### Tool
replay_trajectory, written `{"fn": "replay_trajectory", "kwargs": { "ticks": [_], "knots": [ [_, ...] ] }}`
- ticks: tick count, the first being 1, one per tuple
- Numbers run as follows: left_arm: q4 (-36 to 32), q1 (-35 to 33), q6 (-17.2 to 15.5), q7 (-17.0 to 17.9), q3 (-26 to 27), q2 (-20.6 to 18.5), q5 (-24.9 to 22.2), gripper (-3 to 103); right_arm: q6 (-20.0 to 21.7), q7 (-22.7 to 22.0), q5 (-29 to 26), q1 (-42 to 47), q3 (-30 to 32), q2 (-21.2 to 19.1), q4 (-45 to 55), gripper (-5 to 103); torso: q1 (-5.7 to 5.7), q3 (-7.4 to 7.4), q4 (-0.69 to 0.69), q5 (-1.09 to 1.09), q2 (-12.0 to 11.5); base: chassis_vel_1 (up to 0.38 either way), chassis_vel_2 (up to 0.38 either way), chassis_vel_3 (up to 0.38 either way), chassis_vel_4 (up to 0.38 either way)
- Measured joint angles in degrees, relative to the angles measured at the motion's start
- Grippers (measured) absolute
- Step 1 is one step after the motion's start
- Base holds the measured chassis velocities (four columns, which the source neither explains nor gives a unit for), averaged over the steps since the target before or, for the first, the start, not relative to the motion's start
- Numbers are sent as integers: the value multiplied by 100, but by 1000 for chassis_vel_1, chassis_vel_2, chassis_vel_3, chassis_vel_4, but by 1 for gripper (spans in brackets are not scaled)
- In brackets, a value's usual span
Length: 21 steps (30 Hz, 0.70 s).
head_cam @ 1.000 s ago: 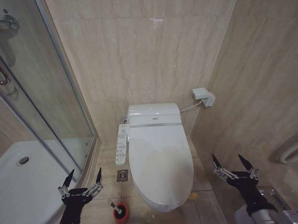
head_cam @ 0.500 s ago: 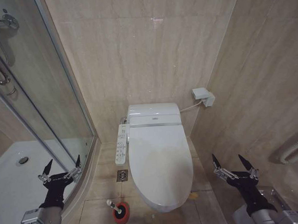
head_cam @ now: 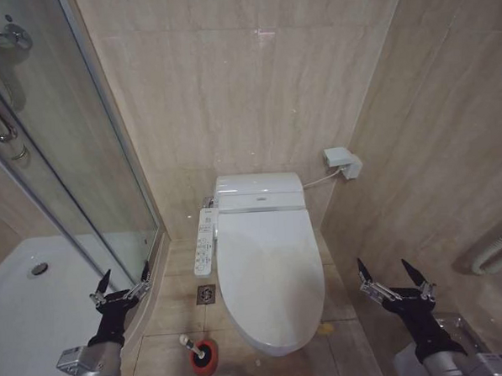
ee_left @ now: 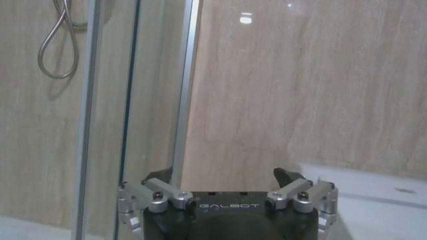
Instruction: Open the toilet lid, clean the toilet bowl with a toilet brush, close the toilet lid, and flush.
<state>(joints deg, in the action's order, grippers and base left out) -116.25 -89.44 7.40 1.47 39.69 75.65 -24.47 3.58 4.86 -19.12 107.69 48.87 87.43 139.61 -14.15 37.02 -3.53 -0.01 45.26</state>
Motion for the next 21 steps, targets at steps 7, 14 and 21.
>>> {"fn": "replay_trajectory", "kwargs": {
  "ticks": [7,14,21],
  "knots": [
    [106,229,-45,-16,74,-227,-191,100,0,0,0,0,0,0,0,100,0,0,-2,1,0,0,0,0,0],
    [497,686,-90,-51,147,-679,-490,100,0,0,0,0,0,0,0,100,0,0,-2,2,0,0,0,0,0],
    [1044,1024,-4,-190,-158,-855,-604,100,0,0,0,0,-1,0,0,100,0,0,-2,1,0,0,0,0,0]
  ]
}}
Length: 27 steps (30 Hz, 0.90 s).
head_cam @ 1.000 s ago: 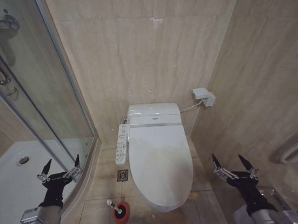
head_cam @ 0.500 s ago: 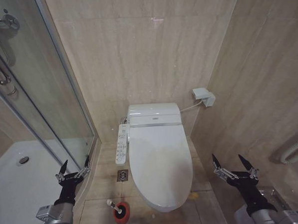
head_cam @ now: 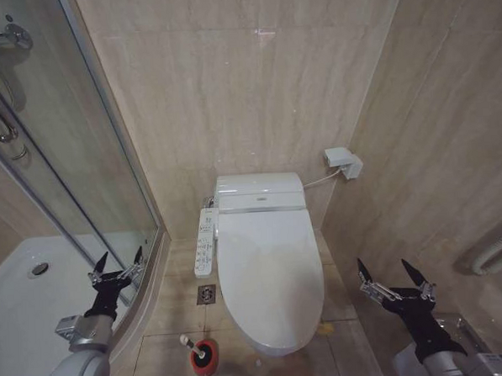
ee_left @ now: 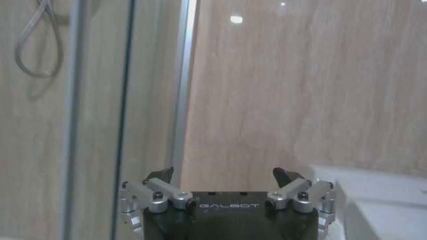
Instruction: Open the toilet lid, clean the toilet bowl with a toilet brush, close the toilet lid, and flush.
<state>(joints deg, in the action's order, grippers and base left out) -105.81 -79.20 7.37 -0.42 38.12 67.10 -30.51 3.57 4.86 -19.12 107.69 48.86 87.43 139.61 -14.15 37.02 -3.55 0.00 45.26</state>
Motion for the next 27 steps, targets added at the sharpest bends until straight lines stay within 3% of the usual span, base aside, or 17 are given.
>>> {"fn": "replay_trajectory", "kwargs": {
  "ticks": [8,27],
  "knots": [
    [532,310,91,-152,-314,-83,-179,100,0,0,0,0,0,0,0,100,0,0,0,1,0,0,0,0,0],
    [1805,1350,248,-548,-760,-886,-703,97,0,0,0,0,0,0,0,100,0,0,0,1,0,0,0,0,0]
  ]
}}
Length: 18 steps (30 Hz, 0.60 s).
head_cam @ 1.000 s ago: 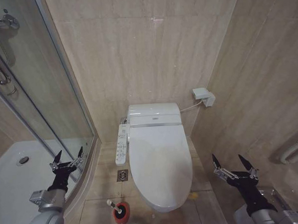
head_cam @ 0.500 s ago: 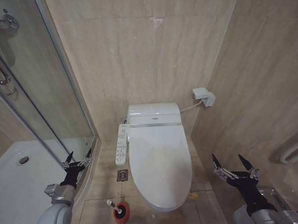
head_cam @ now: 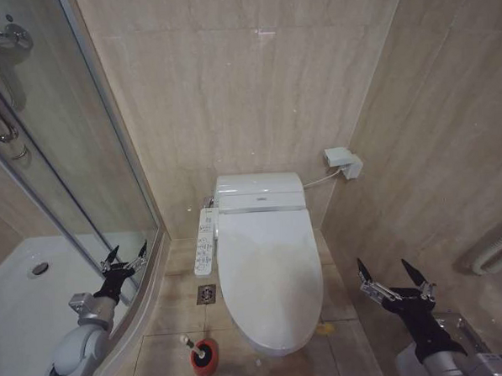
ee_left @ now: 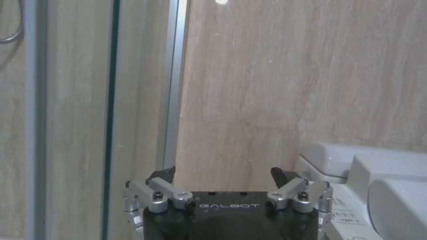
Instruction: Open the toilet lid, clean the toilet bowl with a toilet brush, close the toilet lid, and flush.
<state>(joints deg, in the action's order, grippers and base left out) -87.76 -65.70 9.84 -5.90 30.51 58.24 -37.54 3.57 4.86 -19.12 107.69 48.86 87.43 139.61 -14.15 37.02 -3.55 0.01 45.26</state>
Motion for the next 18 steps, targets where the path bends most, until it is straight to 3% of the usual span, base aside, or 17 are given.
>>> {"fn": "replay_trajectory", "kwargs": {
  "ticks": [9,18],
  "knots": [
    [334,538,-203,124,-296,-125,2,97,0,0,0,0,0,0,0,100,0,0,1,-2,0,0,0,0,0],
    [944,1242,-239,139,-934,-101,7,98,0,0,0,0,0,0,0,100,0,0,1,-1,0,0,0,0,0]
  ]
}}
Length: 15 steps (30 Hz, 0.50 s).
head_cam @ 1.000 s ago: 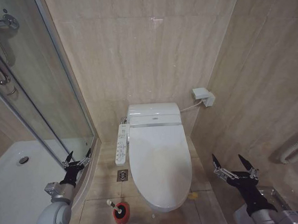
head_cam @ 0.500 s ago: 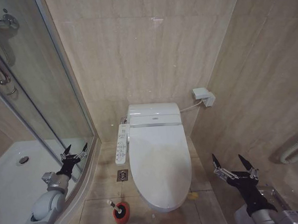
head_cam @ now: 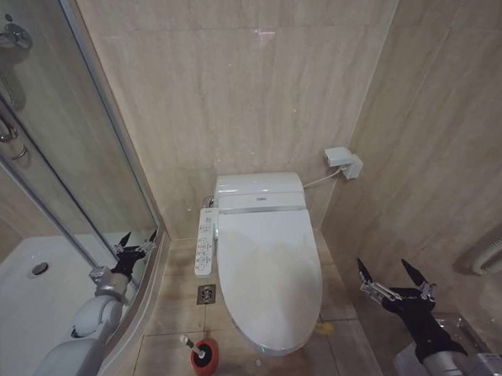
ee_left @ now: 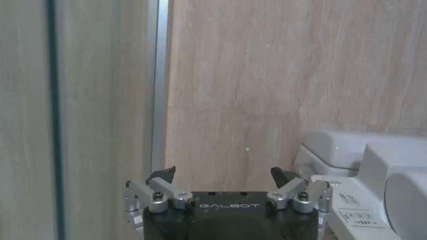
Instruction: Open the toilet lid, clean the toilet bowl with a toilet brush, close the toilet lid, and flush.
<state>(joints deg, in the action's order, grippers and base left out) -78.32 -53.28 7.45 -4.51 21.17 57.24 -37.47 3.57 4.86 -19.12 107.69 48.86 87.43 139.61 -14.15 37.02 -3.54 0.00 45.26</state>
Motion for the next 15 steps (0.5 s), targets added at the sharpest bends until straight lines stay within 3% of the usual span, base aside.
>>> {"fn": "replay_trajectory", "kwargs": {
  "ticks": [15],
  "knots": [
    [737,1142,-30,25,-910,-79,-149,94,0,0,0,0,0,0,0,100,1,0,-1,0,0,0,0,0,0]
  ]
}}
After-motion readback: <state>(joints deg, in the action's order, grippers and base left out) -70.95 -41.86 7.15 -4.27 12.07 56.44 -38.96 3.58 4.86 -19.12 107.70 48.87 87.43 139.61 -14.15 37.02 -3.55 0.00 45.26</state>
